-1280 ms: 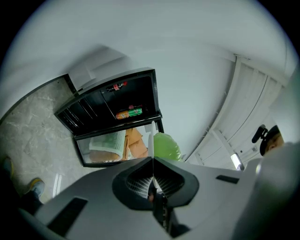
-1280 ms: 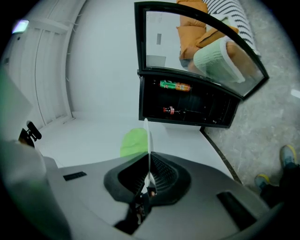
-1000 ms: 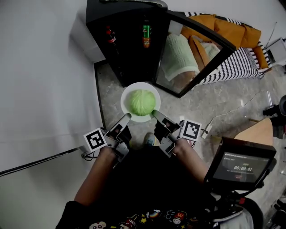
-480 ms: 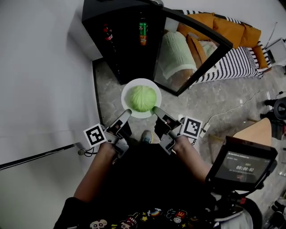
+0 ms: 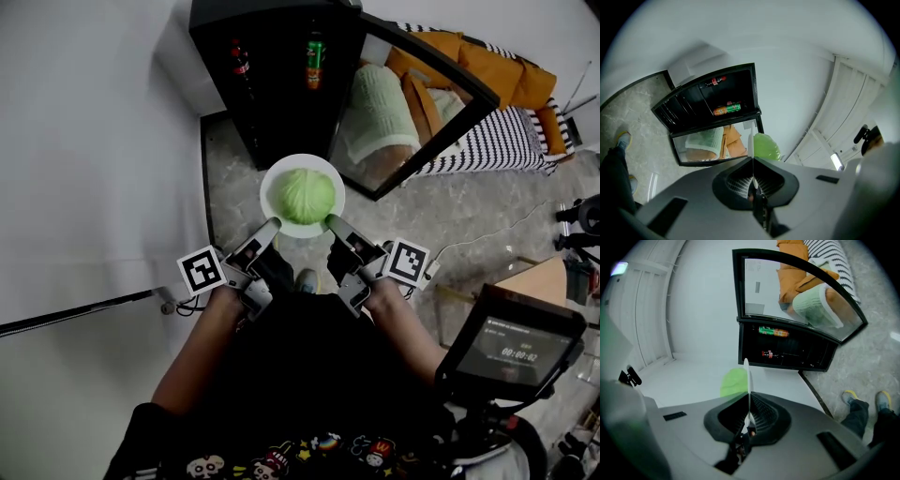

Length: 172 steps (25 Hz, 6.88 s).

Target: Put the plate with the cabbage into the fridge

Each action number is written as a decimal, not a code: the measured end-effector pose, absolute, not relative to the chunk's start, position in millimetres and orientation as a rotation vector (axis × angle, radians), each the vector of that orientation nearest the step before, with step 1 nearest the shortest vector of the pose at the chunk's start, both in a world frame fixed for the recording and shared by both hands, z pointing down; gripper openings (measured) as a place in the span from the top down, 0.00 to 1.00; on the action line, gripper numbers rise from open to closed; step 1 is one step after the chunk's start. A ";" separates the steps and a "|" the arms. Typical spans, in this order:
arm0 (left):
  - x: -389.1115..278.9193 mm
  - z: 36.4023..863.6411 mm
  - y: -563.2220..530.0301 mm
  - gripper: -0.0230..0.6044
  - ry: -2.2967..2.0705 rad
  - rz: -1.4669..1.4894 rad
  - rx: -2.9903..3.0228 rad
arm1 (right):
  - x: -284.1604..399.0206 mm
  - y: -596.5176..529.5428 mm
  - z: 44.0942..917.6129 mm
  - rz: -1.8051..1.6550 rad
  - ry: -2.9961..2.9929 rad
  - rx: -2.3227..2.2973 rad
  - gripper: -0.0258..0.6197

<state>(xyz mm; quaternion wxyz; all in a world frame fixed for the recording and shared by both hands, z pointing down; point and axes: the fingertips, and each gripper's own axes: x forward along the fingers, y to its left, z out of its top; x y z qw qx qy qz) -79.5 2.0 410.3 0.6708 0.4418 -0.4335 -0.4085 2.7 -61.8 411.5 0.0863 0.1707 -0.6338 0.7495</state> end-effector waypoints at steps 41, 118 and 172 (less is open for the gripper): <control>-81.2 402.3 -1.9 0.95 -0.978 -0.904 1.059 | 2.4 -63.2 407.6 2.241 -1.927 0.490 0.93; -89.5 381.5 -4.2 0.95 -1.120 -0.952 1.207 | -9.7 -71.7 390.3 2.182 -2.159 0.283 0.93; -87.5 377.8 -1.4 0.95 -1.187 -1.051 1.147 | -7.3 -72.5 386.0 2.214 -2.200 0.282 0.93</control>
